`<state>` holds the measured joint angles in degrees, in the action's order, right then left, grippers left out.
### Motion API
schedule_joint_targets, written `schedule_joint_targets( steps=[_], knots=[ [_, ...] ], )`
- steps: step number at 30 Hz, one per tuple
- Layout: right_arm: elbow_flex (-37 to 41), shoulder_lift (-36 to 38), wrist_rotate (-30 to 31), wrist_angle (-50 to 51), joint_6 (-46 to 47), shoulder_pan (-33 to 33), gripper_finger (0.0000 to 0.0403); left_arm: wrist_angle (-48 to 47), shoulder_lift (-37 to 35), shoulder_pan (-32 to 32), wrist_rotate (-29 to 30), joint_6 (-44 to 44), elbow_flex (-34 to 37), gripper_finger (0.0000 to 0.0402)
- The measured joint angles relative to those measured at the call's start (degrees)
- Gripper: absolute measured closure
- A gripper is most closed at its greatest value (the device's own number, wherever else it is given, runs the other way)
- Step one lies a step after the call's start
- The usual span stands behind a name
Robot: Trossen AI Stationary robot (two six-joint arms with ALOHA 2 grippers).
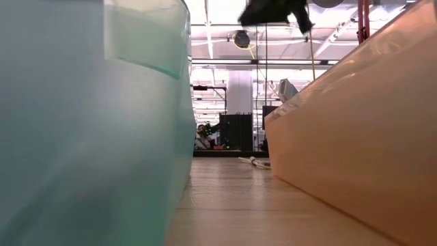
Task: Pick & Place USB Port
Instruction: Put the gray charger cable into the green bin
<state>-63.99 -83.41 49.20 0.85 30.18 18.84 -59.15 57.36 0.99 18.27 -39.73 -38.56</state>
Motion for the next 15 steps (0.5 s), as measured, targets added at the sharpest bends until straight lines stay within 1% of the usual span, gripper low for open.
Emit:
schedule_joint_targets(
  steps=[2,4,6,8,11,15],
  knots=[
    [0.04,-0.06,0.01,5.66,5.18,-2.09,0.0344,1.26,0.0,-1.01,2.13,-2.33,1.76,0.0199],
    [0.04,-0.05,-0.55,9.52,8.64,-4.56,0.0344,3.44,0.0,-1.9,2.97,-3.04,3.73,0.0192],
    [0.04,-0.05,-3.64,11.61,9.95,-7.93,0.0344,7.22,0.0,-2.95,2.85,-3.08,5.92,0.0189],
    [0.04,-0.07,-9.31,12.29,10.19,-11.82,0.0344,11.47,0.0,-4.14,2.2,-3.08,8.19,0.0188],
    [0.02,-0.72,-19.36,12.26,9.84,-17.87,0.0344,15.96,0.0,-5.74,1.63,-2.9,11.07,0.0188],
    [0.04,-3.05,-32.85,12.84,7.68,-24.77,0.0343,17.54,0.0,-7.2,1.44,-2.35,12.65,0.0188]
  ],
)
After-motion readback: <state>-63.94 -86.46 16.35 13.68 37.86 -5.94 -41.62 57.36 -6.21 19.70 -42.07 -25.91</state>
